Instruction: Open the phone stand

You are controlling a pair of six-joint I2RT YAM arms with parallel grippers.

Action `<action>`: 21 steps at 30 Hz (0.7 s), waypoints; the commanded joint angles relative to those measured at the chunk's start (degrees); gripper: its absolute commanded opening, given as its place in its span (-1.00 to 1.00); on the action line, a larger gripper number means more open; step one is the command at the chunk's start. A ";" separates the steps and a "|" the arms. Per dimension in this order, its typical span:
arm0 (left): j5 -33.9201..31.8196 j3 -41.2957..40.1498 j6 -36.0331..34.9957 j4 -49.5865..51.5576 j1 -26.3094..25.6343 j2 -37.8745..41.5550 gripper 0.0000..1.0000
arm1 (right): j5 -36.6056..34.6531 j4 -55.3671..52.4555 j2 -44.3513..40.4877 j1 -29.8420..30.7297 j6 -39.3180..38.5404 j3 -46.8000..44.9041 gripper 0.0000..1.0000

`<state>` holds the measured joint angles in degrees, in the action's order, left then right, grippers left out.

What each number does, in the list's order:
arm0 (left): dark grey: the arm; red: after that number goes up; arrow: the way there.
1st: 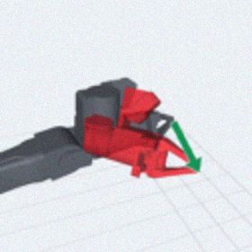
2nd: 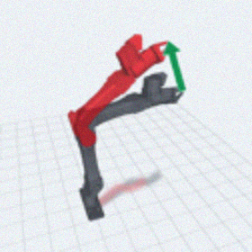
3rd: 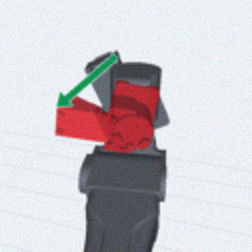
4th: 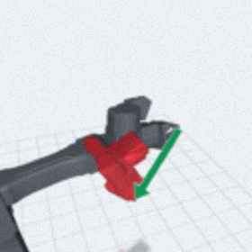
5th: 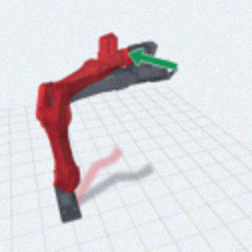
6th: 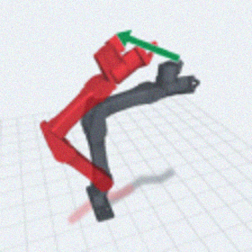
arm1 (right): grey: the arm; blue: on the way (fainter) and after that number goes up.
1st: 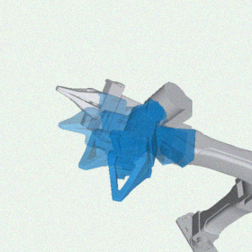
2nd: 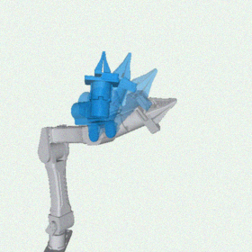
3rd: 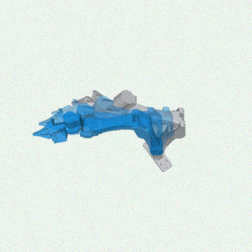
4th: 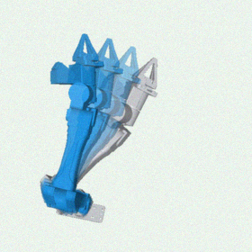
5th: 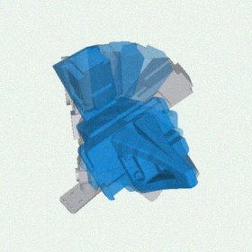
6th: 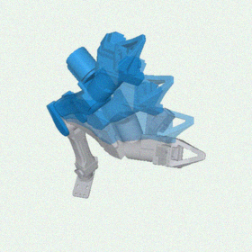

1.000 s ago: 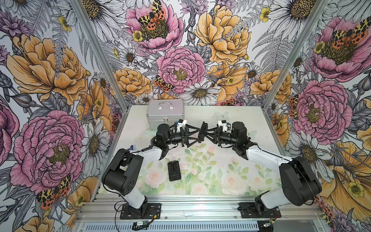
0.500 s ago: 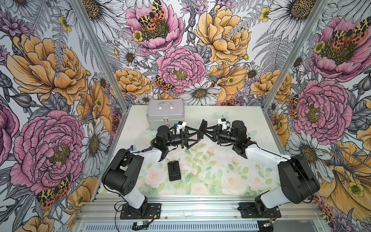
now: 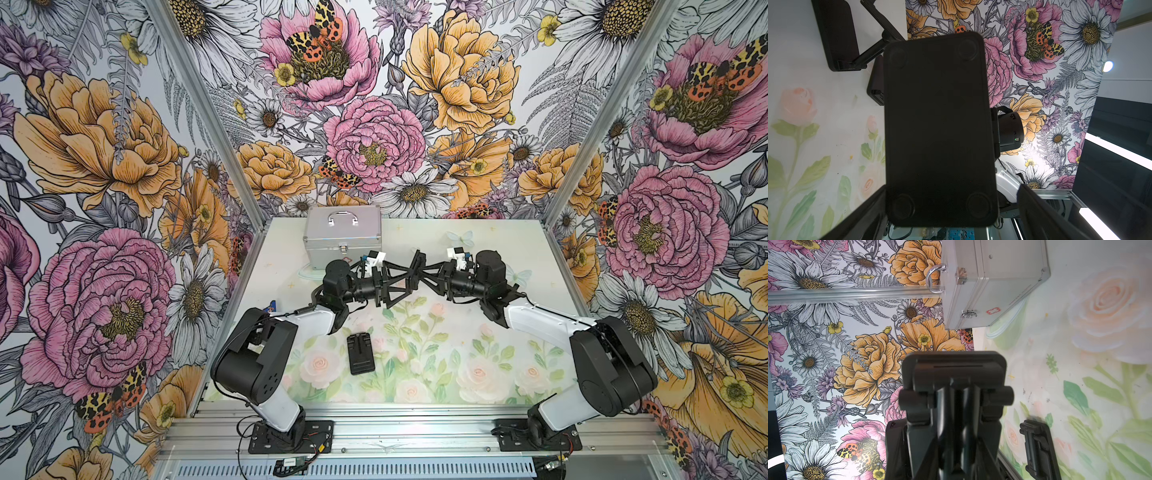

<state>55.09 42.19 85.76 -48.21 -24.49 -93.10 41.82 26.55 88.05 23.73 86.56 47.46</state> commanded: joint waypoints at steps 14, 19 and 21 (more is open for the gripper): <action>-2.68 -2.28 -0.21 -1.72 2.36 3.54 0.29 | -0.34 3.07 -1.11 0.14 -0.51 -0.10 -1.00; -3.55 -3.63 -0.42 -1.69 3.63 4.32 0.24 | -0.08 3.07 -2.00 -0.46 -0.45 -0.83 -1.00; -3.51 -3.96 -0.48 -1.72 3.93 4.50 0.24 | -0.01 3.07 -2.33 -0.76 -0.46 -1.17 -1.00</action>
<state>54.04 39.35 86.00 -48.21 -22.85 -90.72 42.46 28.14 88.03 24.10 86.61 47.33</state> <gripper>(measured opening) 0.751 0.271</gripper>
